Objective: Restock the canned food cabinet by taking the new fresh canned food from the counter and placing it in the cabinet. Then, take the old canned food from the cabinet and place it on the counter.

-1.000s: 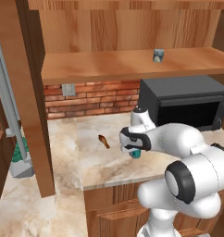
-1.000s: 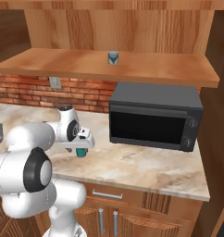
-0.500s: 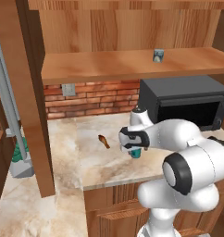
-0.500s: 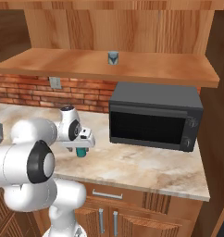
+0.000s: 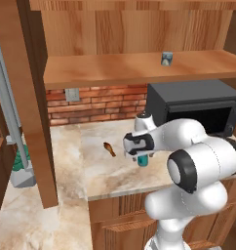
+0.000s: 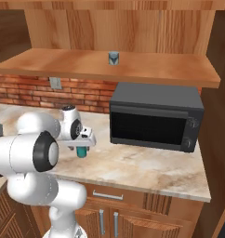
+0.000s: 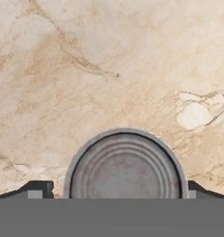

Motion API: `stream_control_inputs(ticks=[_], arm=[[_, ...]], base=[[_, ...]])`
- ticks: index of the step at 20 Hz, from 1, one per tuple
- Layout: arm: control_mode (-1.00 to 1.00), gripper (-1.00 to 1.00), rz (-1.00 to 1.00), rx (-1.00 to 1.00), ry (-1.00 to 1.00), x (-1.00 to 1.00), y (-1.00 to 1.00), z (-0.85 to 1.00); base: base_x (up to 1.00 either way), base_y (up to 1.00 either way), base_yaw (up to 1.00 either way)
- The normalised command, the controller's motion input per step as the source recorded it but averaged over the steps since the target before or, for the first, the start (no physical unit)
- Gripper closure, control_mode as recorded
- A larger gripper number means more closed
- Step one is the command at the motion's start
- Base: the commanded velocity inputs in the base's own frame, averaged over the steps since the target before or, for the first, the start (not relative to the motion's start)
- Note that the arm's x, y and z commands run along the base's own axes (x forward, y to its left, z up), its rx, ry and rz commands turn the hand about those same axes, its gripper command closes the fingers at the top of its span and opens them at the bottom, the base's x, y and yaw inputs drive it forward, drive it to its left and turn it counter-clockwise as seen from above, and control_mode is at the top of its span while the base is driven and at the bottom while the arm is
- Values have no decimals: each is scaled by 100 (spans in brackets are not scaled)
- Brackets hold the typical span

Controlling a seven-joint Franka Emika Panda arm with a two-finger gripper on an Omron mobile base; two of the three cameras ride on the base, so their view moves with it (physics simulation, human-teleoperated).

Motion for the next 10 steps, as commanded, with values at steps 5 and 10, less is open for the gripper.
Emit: stream_control_inputs(ticks=[5,10], arm=[[-100,100,0,0,0,10,0,-6],[-100,100,0,0,0,0,0,0]], base=[[0,0,0],[0,0,0]])
